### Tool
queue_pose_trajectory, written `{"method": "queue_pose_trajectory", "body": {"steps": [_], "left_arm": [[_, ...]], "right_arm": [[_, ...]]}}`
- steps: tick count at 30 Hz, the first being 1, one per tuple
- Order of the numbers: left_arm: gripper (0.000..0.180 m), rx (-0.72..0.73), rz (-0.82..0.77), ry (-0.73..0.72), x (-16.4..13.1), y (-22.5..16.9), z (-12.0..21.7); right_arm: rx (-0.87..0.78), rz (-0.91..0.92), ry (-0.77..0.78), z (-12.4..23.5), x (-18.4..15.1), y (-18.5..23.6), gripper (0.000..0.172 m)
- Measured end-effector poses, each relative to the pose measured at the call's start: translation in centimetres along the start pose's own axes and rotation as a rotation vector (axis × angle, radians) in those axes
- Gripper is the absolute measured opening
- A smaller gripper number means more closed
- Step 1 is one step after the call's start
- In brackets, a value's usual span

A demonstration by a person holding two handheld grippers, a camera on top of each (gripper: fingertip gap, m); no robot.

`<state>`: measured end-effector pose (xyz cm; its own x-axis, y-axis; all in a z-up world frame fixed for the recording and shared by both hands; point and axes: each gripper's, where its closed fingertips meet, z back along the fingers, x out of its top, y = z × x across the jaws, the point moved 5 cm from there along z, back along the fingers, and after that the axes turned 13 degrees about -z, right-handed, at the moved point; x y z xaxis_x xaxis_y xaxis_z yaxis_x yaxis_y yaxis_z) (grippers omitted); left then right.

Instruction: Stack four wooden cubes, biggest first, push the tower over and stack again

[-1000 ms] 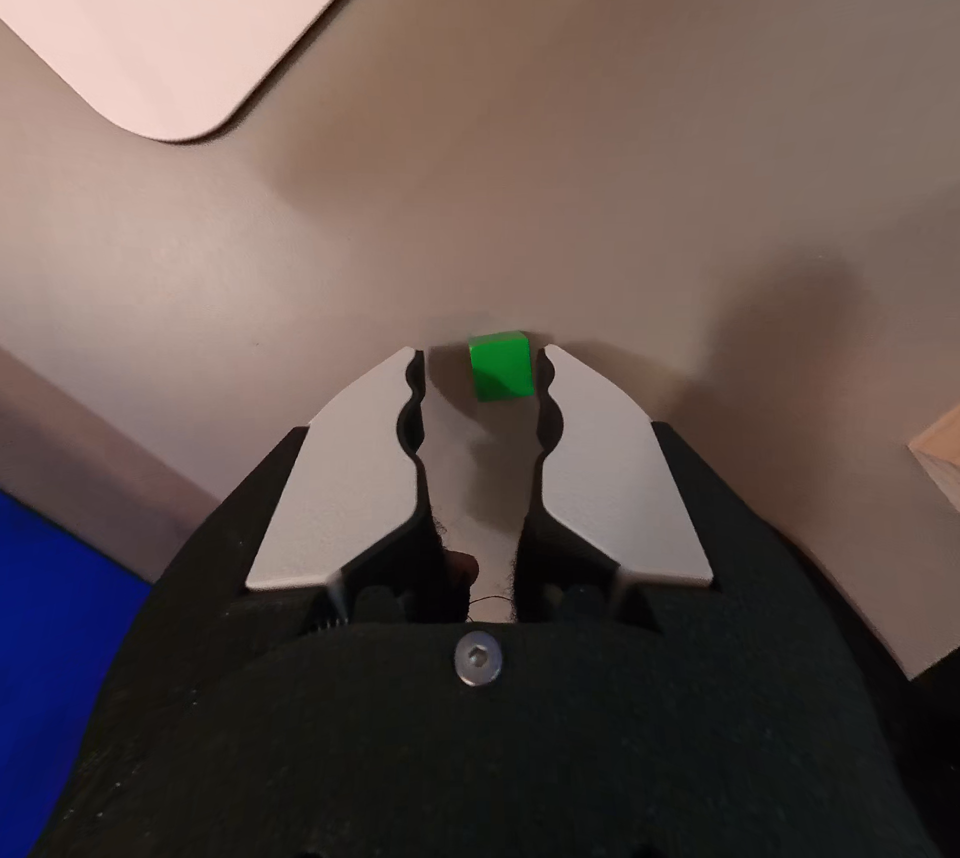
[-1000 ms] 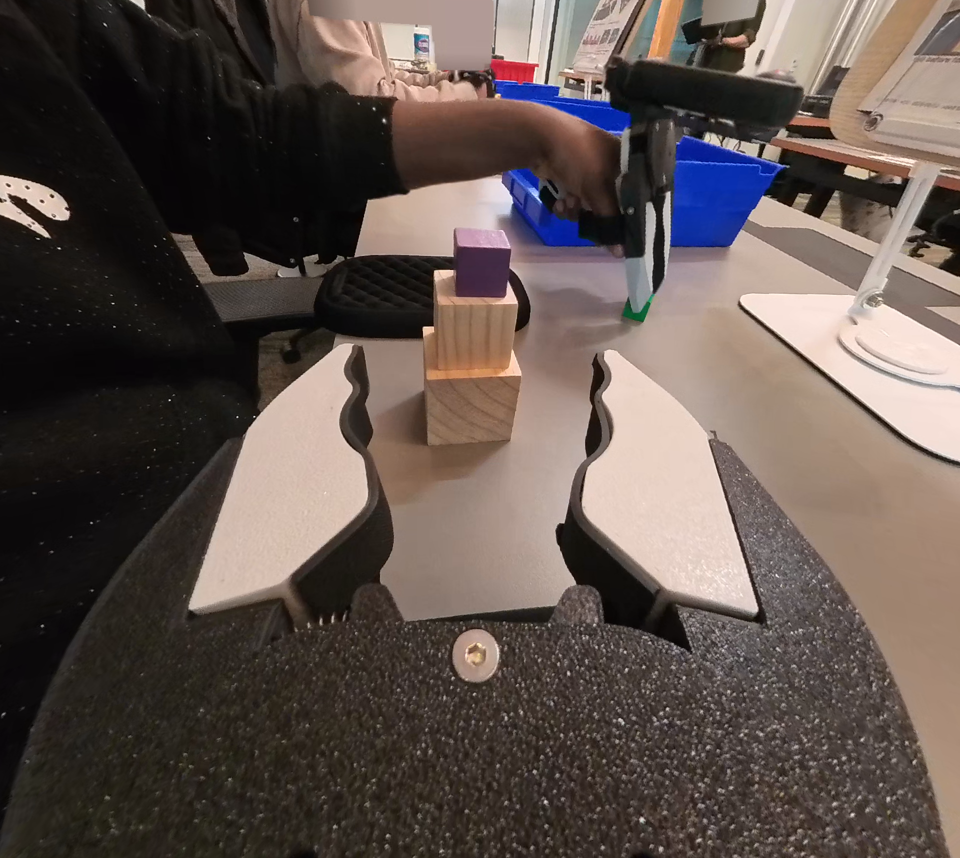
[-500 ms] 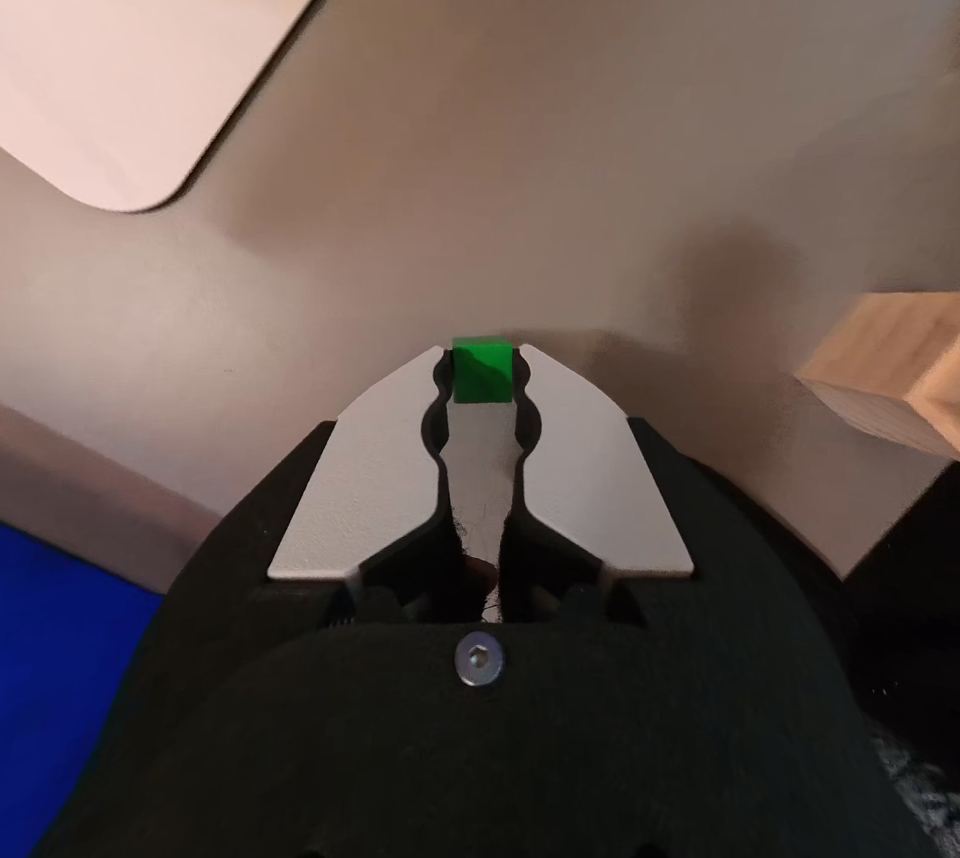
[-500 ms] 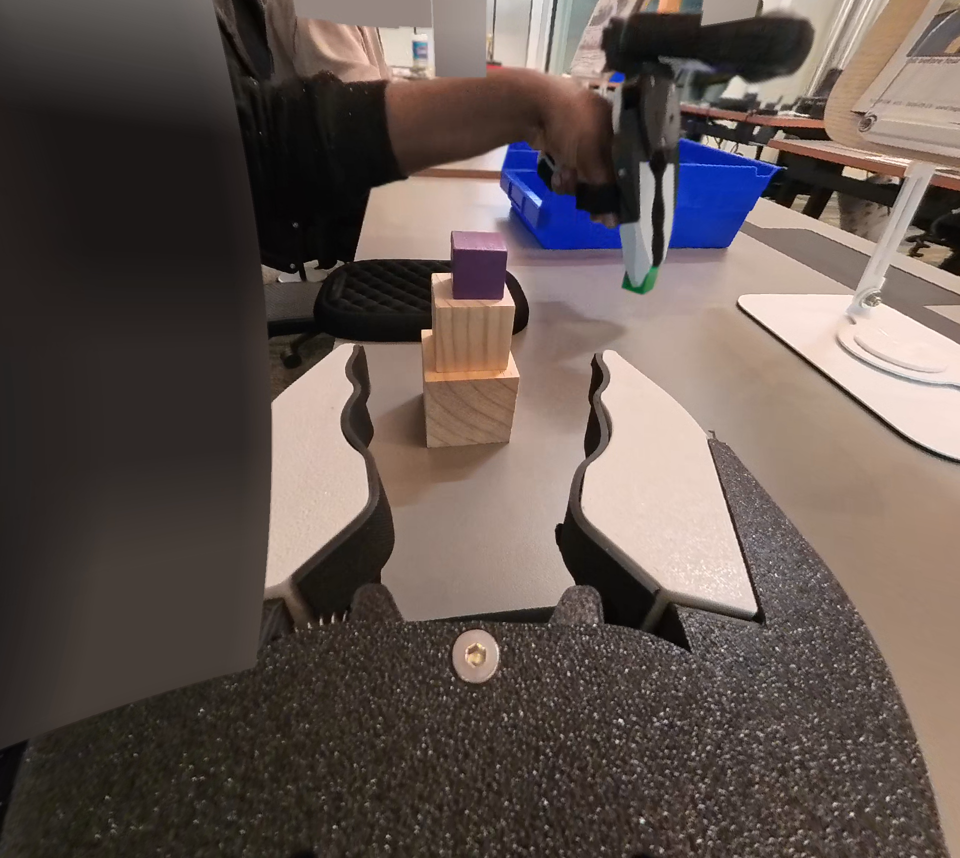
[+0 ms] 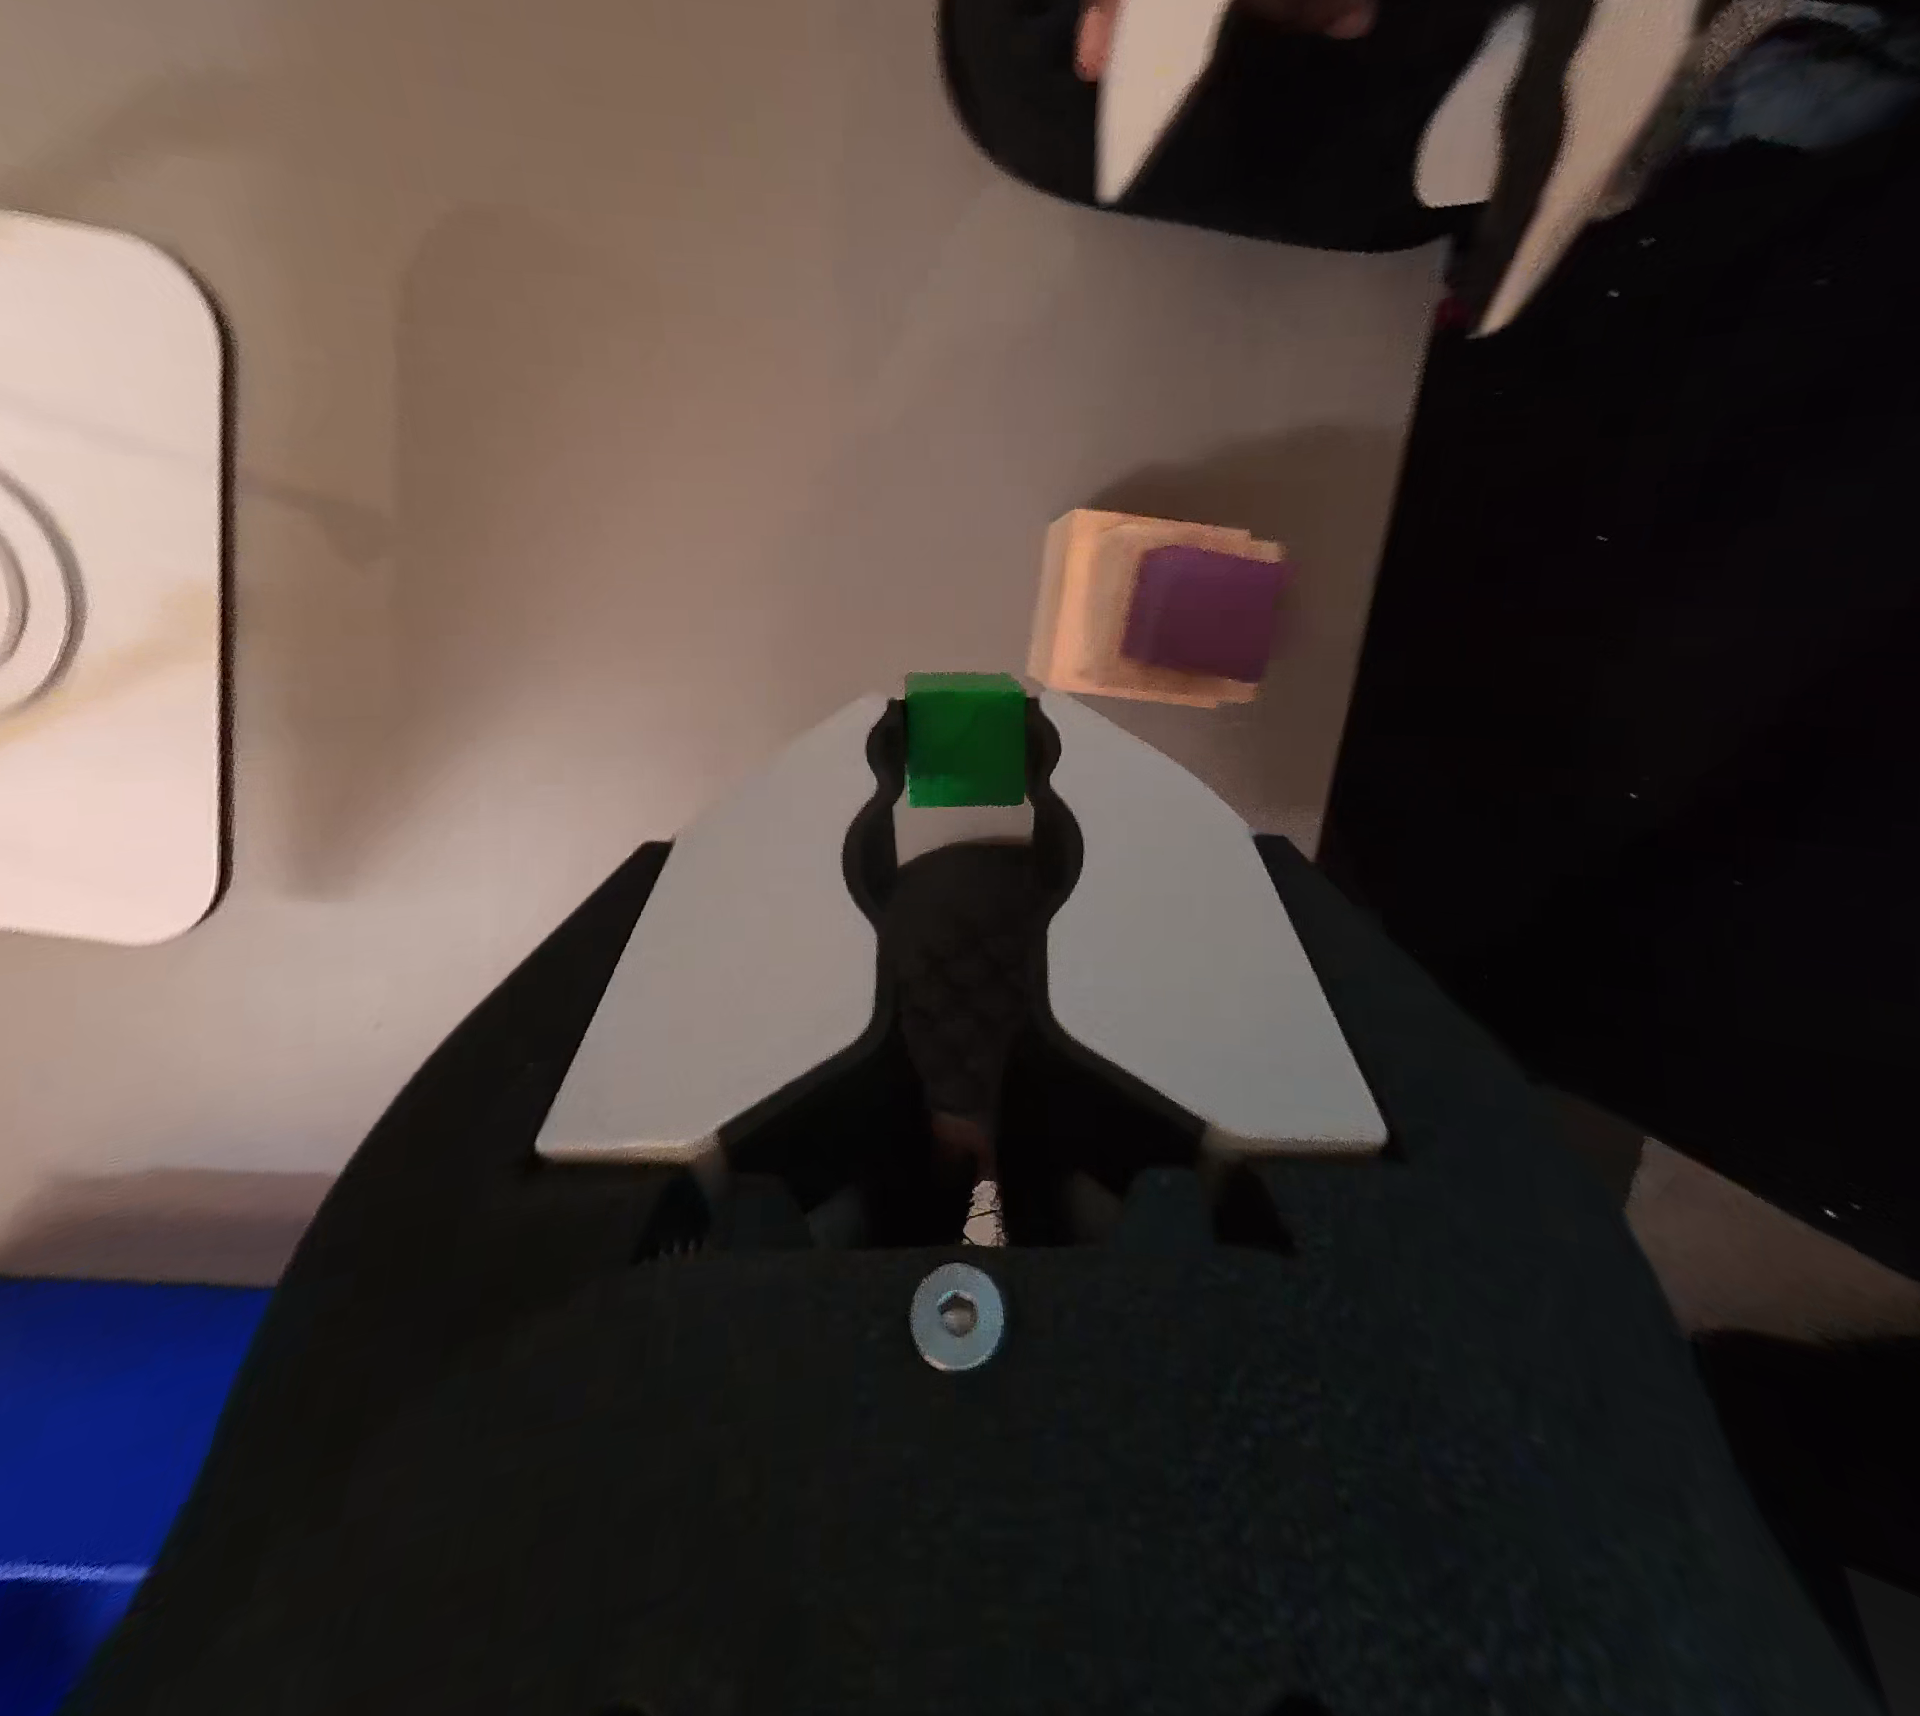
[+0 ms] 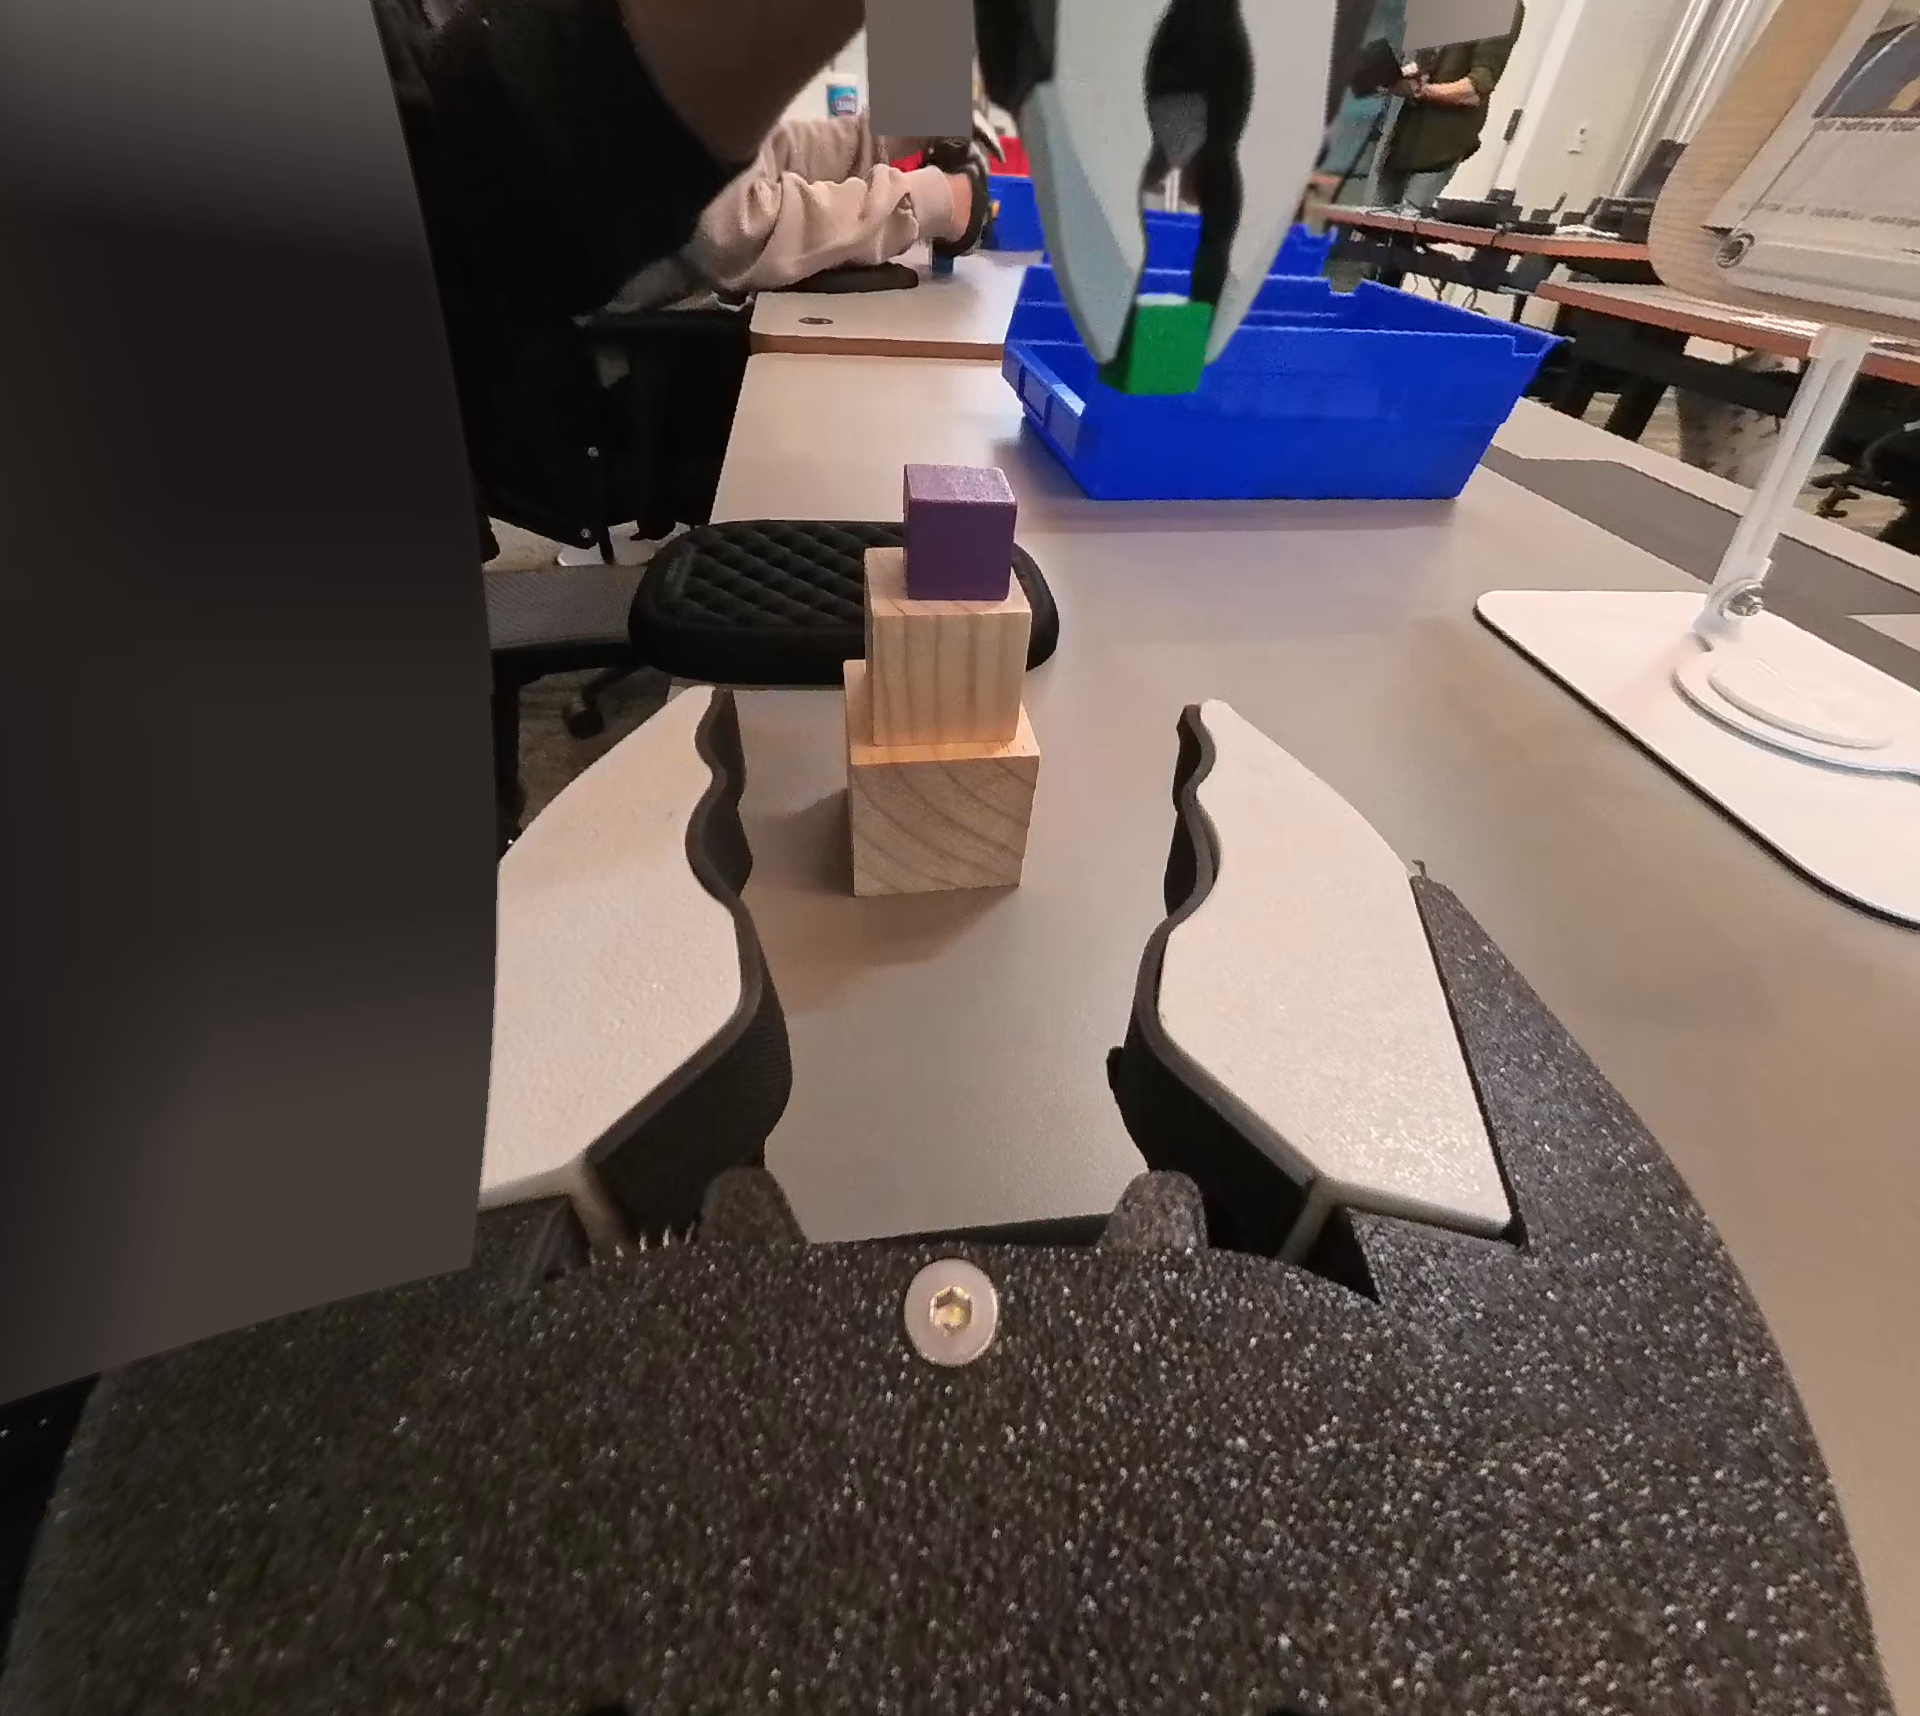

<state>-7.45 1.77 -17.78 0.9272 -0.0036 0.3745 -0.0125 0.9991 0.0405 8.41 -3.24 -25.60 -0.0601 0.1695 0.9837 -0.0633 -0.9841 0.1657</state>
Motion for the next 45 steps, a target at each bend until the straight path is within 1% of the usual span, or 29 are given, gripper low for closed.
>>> {"method": "queue_pose_trajectory", "body": {"steps": [4,8,16,31,45], "left_arm": [[0.021,-0.049,-0.073,0.014,1.9,-2.2,-0.3],[0.021,-0.057,-0.11,0.023,2.8,-3.5,-0.6],[0.021,-0.067,-0.098,0.057,2.7,-4.2,-1.6],[0.021,-0.057,-0.112,0.107,2.9,-4.8,-2.2],[0.021,-0.059,-0.12,0.116,2.9,-4.6,-2.4]], "right_arm": [[-0.001,0.006,-0.001,0.0,0.0,0.0,0.078],[-0.002,0.008,0.0,0.0,0.0,0.1,0.078],[-0.003,0.01,0.001,0.0,0.0,0.1,0.078],[-0.004,0.015,0.003,0.0,0.0,0.1,0.078],[-0.003,0.019,0.005,0.0,-0.1,0.2,0.078]]}}
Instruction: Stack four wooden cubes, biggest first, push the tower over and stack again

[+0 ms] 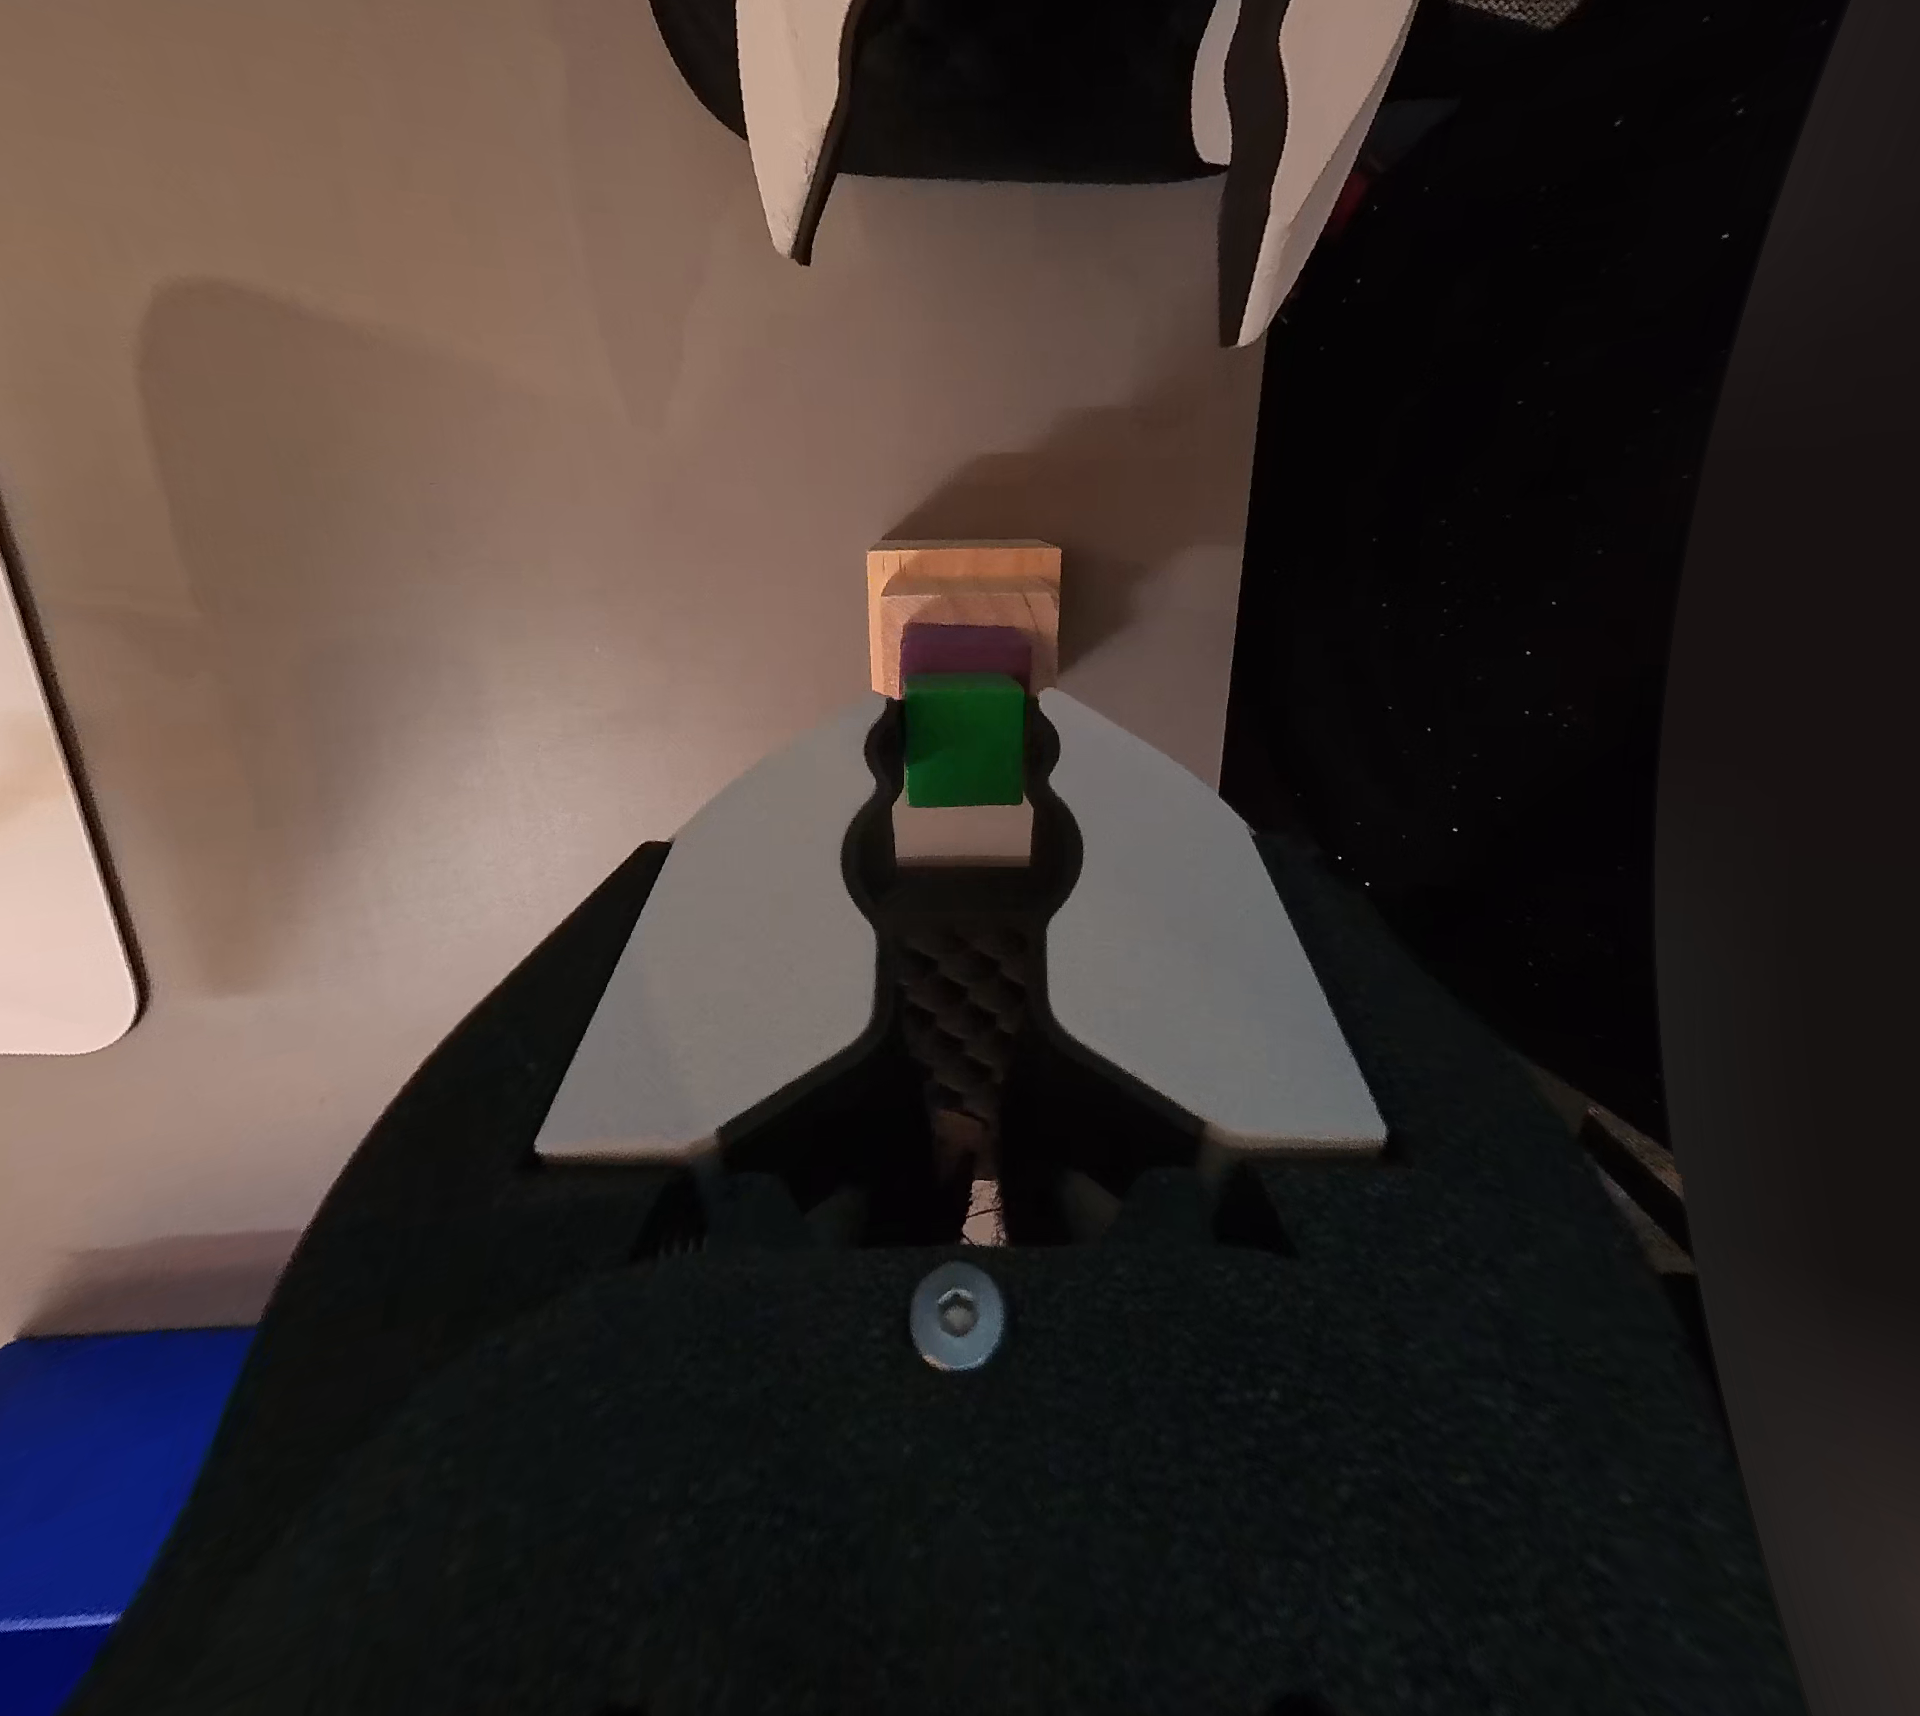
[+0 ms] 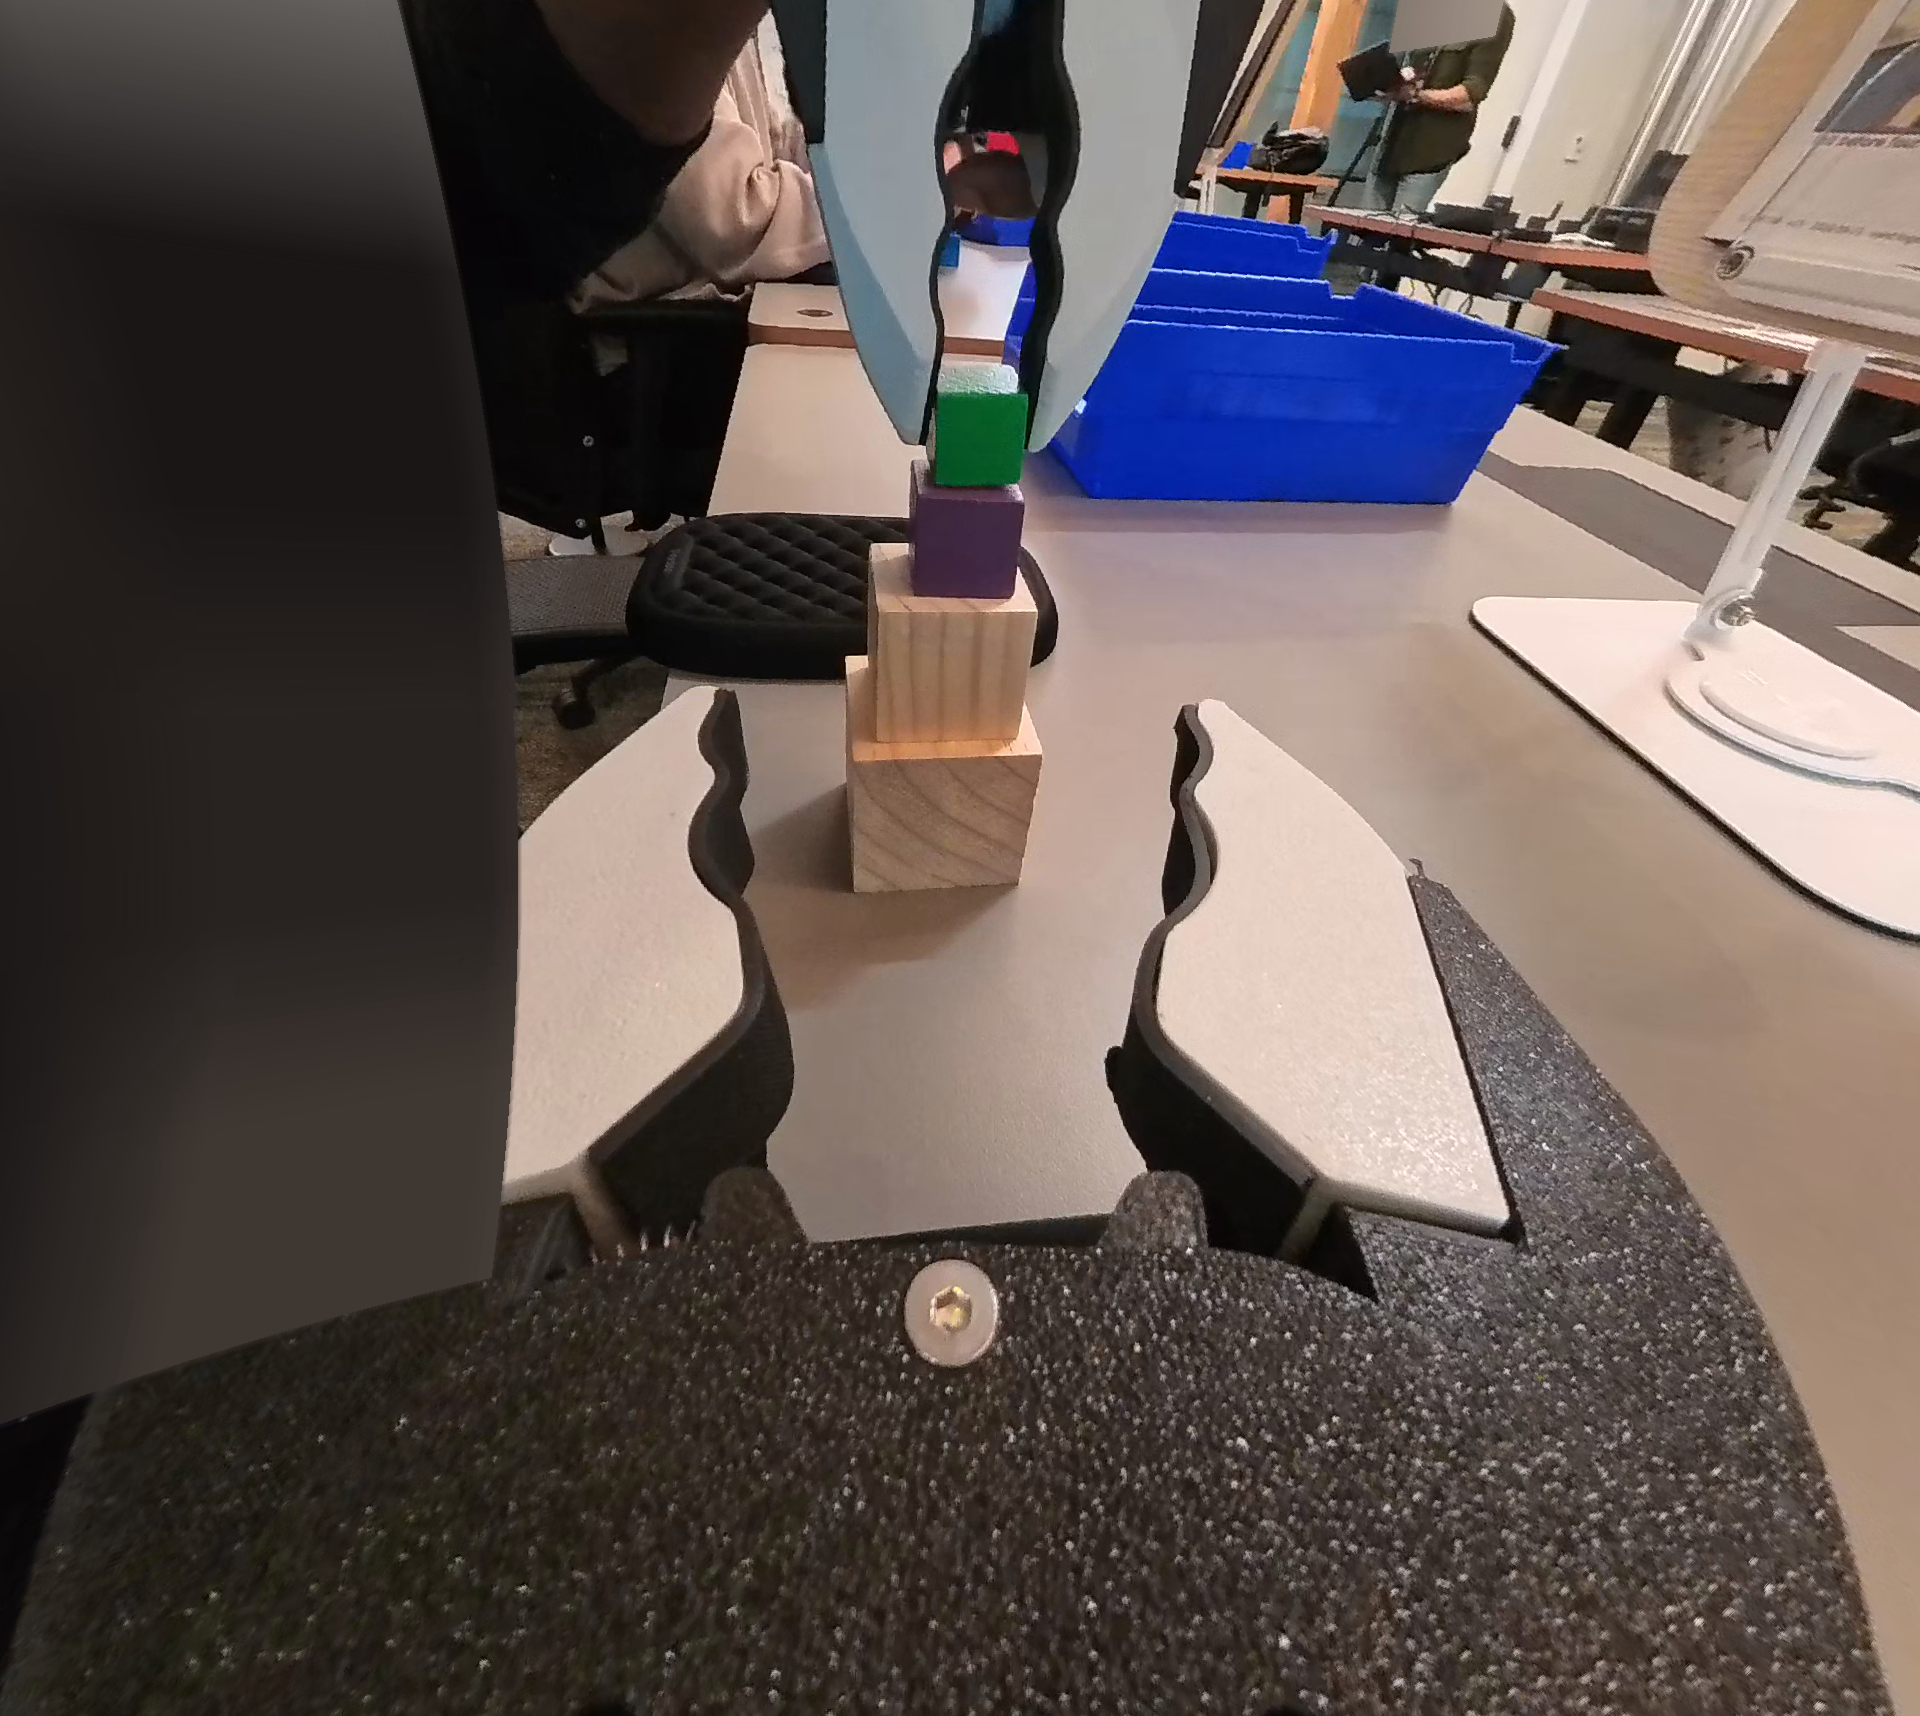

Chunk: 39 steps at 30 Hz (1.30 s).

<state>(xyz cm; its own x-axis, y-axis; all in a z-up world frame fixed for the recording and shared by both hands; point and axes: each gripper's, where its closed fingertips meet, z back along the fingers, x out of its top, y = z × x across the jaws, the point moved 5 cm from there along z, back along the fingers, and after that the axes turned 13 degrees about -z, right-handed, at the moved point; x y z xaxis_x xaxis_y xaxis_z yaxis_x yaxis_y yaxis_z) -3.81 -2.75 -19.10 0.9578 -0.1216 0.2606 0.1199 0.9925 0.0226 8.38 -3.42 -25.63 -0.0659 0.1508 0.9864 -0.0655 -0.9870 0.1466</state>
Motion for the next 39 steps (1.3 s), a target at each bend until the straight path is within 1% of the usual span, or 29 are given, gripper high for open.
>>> {"method": "queue_pose_trajectory", "body": {"steps": [15,18,24,26,27,29,31,33,34,35,37,39], "left_arm": [[0.021,-0.006,-0.012,-0.004,-0.1,0.0,-0.2],[0.03,0.0,-0.005,-0.001,-0.2,0.1,-0.2],[0.039,0.016,-0.005,-0.001,-0.3,0.2,-0.2],[0.049,0.028,0.001,-0.033,-0.2,0.2,0.0],[0.06,0.041,0.006,-0.06,0.0,0.3,0.2],[0.085,0.074,0.014,-0.135,0.2,0.3,0.7],[0.114,0.142,0.018,-0.219,0.3,0.6,1.2],[0.136,0.227,0.0,-0.294,0.1,0.8,1.8],[0.144,0.292,-0.005,-0.329,-0.2,1.0,2.1],[0.146,0.34,-0.01,-0.37,-0.4,1.1,2.5],[0.146,0.425,-0.007,-0.507,-0.7,0.8,3.4],[0.146,0.477,0.026,-0.643,-1.1,0.3,4.3]], "right_arm": [[-0.001,0.0,-0.001,0.0,0.0,0.0,0.078],[-0.001,0.001,-0.001,0.0,0.0,0.0,0.078],[-0.001,0.001,-0.003,0.0,0.0,0.0,0.077],[-0.001,0.001,-0.003,0.0,0.0,0.0,0.077],[-0.001,0.001,-0.003,0.0,0.0,0.0,0.078],[-0.001,0.002,-0.005,0.1,0.0,0.0,0.078],[0.0,0.002,-0.008,0.1,0.0,0.0,0.078],[-0.001,-0.001,-0.011,0.1,0.1,0.0,0.079],[-0.001,-0.004,-0.011,0.1,0.1,-0.1,0.08],[-0.001,-0.005,-0.012,0.1,0.1,-0.1,0.081],[-0.004,-0.001,-0.016,0.1,0.1,-0.1,0.084],[-0.006,0.004,-0.019,0.2,0.1,0.0,0.087]]}}
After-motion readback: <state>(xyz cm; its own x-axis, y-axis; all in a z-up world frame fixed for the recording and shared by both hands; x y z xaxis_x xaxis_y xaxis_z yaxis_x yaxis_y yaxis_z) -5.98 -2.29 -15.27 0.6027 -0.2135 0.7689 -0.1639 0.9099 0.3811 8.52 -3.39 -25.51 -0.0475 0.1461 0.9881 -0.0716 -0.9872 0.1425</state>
